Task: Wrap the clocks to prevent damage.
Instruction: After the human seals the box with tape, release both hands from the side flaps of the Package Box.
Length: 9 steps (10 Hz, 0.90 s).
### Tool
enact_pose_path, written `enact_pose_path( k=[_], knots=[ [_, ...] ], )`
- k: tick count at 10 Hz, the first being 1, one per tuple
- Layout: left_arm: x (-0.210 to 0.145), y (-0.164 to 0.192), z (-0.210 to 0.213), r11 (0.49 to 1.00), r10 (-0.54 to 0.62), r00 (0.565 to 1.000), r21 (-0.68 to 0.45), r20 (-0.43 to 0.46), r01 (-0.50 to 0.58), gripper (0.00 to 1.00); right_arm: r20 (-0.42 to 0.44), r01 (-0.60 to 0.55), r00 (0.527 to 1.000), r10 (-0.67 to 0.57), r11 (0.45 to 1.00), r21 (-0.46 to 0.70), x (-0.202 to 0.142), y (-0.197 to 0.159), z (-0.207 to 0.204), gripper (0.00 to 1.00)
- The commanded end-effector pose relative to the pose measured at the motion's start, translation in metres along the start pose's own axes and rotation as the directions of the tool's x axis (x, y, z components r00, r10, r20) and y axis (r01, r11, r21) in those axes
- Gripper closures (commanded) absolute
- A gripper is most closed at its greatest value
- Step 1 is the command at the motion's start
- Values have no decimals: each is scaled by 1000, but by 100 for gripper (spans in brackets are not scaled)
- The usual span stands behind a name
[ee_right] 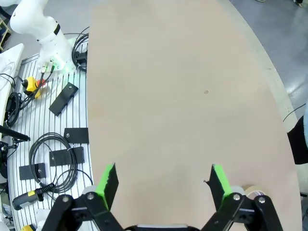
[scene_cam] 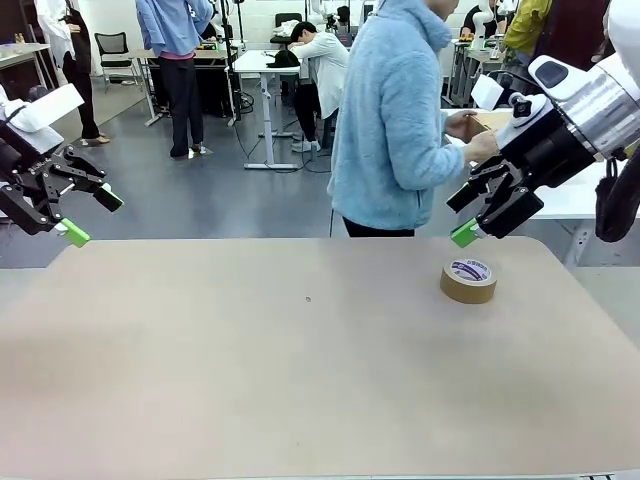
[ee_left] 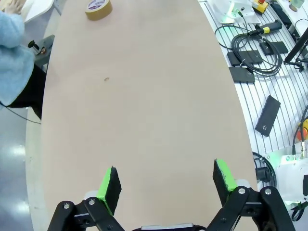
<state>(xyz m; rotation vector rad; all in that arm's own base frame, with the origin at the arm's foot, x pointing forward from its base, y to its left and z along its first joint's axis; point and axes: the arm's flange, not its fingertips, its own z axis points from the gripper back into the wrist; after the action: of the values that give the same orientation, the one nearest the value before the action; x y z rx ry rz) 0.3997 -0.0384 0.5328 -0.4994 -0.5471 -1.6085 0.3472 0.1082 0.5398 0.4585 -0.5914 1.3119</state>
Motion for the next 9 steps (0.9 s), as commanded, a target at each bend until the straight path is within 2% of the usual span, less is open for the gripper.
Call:
enact_pose_path(
  k=[1, 2, 3, 5, 6, 7, 8, 9],
  knots=[
    [0, 0, 0, 1000, 0, 1000, 0, 0, 0, 0, 13, -6, 1000, 6, 1000, 2, 1, 0, -1, 0],
    [-17, 11, 5, 998, 53, 996, 10, 78, -54, 0, 0, 0, 1000, 0, 1000, 0, 0, 0, 0, 0],
    [-36, 16, 14, 996, 85, 987, 19, 138, -89, 0, 87, 62, 994, -63, 998, 15, -24, -10, 12, 0],
    [-60, 10, 47, 992, 110, 927, 20, 359, -126, 0, 305, 138, 940, -151, 988, 62, -69, -11, 52, 0],
    [-71, 2, 65, 995, 74, 918, 32, 390, -94, 0, 359, 114, 924, -130, 991, 65, -88, -9, 69, 0],
    [-86, -6, 84, 992, 70, 892, 60, 446, -108, 0, 413, 105, 903, -119, 993, 55, -108, -6, 86, 0],
    [-104, -13, 104, 987, 88, 856, 72, 510, -145, 0, 492, 129, 860, -135, 991, 48, -131, -5, 105, 0],
    [-119, -21, 127, 982, 88, 837, 94, 541, -163, 0, 546, 149, 825, -147, 988, 40, -153, 1, 123, 0]
  ],
)
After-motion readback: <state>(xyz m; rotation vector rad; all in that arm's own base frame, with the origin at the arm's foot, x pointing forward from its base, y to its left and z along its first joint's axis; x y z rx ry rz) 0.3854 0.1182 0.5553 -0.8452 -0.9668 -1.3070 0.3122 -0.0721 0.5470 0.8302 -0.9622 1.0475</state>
